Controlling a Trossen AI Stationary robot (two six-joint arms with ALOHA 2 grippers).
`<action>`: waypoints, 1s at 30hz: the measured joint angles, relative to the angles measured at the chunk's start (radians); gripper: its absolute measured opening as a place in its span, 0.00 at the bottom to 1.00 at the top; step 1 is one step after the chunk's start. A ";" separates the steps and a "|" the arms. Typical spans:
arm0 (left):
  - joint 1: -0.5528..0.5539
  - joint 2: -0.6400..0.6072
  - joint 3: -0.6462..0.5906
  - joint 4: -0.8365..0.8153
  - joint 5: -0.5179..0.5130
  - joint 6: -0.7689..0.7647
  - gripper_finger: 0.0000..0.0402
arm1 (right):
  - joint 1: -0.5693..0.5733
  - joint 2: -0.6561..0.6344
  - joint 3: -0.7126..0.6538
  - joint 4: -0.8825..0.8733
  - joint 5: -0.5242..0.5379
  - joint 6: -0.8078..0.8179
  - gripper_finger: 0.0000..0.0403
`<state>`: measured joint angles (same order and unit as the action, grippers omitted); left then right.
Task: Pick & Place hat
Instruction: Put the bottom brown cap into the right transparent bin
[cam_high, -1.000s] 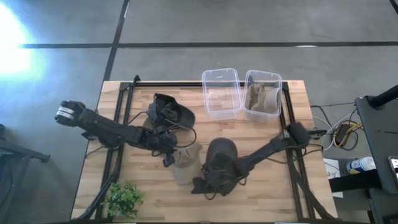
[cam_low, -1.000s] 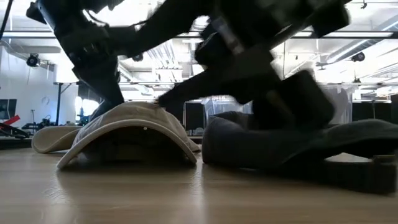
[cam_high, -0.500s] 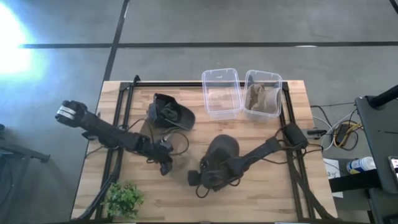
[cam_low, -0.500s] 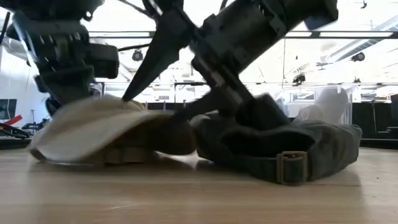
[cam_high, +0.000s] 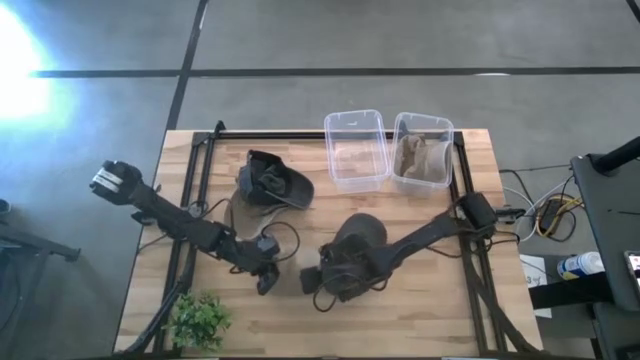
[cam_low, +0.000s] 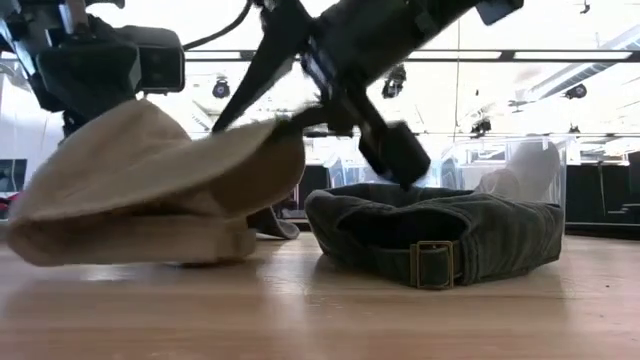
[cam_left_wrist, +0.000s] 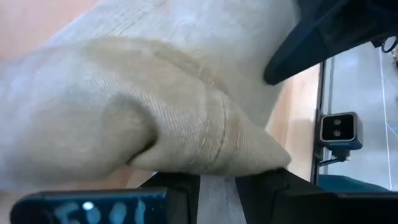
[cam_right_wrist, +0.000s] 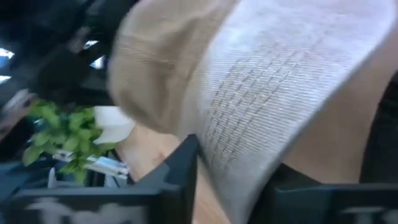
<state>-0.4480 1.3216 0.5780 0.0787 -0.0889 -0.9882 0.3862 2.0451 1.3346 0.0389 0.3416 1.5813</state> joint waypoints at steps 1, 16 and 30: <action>0.000 0.000 0.004 0.002 -0.003 -0.002 0.22 | 0.000 -0.013 0.000 -0.005 -0.001 -0.018 0.14; -0.007 -0.085 0.079 0.008 -0.247 0.052 0.22 | 0.023 -0.492 -0.003 -0.486 0.198 -0.346 0.04; -0.001 -0.116 0.107 0.000 -0.359 0.180 0.22 | -0.047 -0.939 -0.003 -1.249 0.715 -0.239 0.03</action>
<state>-0.4494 1.2053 0.6849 0.0789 -0.4475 -0.8078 0.3396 1.1061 1.3315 -1.2104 1.0565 1.3422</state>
